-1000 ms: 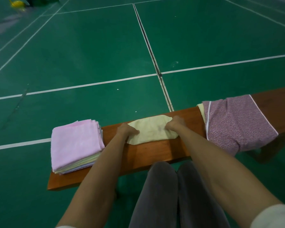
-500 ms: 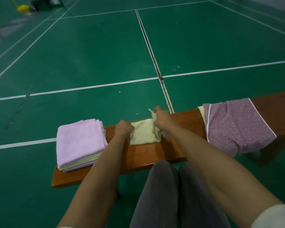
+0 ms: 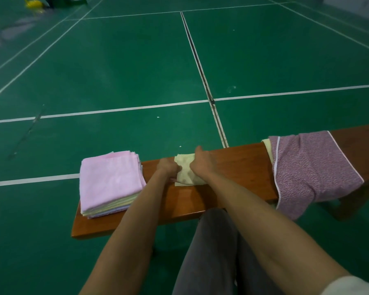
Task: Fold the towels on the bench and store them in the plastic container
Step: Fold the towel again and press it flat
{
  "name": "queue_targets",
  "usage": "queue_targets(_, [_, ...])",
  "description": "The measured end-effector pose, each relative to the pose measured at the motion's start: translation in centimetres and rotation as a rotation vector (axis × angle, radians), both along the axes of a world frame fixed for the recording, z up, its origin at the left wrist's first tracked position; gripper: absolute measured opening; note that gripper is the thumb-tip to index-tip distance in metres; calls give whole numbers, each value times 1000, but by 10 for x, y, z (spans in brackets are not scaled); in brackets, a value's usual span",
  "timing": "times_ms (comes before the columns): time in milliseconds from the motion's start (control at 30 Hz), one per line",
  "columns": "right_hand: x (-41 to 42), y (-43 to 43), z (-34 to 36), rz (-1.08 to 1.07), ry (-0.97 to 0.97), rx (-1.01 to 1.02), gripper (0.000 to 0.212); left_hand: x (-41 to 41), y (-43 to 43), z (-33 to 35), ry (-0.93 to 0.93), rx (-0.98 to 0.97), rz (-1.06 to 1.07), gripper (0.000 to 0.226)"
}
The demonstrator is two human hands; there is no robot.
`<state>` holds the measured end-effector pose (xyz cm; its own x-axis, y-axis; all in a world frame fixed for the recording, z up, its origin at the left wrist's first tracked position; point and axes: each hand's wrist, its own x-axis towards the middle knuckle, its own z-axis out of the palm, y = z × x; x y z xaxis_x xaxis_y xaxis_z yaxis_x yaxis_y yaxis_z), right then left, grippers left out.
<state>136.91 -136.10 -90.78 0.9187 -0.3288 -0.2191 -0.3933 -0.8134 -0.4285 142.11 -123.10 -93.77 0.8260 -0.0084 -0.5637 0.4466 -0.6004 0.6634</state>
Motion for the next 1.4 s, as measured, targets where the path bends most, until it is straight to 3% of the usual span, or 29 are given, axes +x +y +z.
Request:
queue_targets(133, [24, -29, -51, -202, 85, 117, 56, -1, 5, -1, 6, 168, -70, 8])
queue_targets(233, [56, -45, -105, -306, 138, 252, 60, -1, 6, -4, -28, 220, -114, 20])
queue_targets(367, [20, -11, -30, -311, 177, 360, 52, 2, -2, -7, -113, 213, -41, 48])
queue_targets(500, [15, -1, -23, -332, 217, 446, 39, -2, -11, 2, 83, 61, -16, 64])
queue_targets(567, [14, -1, -21, -312, 223, 481, 33, -7, -11, -1, 132, 36, -52, 63])
queue_targets(667, [11, -5, -18, -266, 223, 473, 29, -9, -7, 1, 30, -70, 25, 45])
queue_targets(767, [13, -5, -7, -277, 162, 495, 44, -5, 2, 19, -79, -106, 77, 38])
queue_targets(1033, [35, 57, 49, -148, 21, 515, 41, 0, 78, 86, -359, 206, -23, 26])
queue_targets(1400, [43, 185, 54, 26, 28, 521, 31, -24, 236, 99, -374, 489, -15, 36])
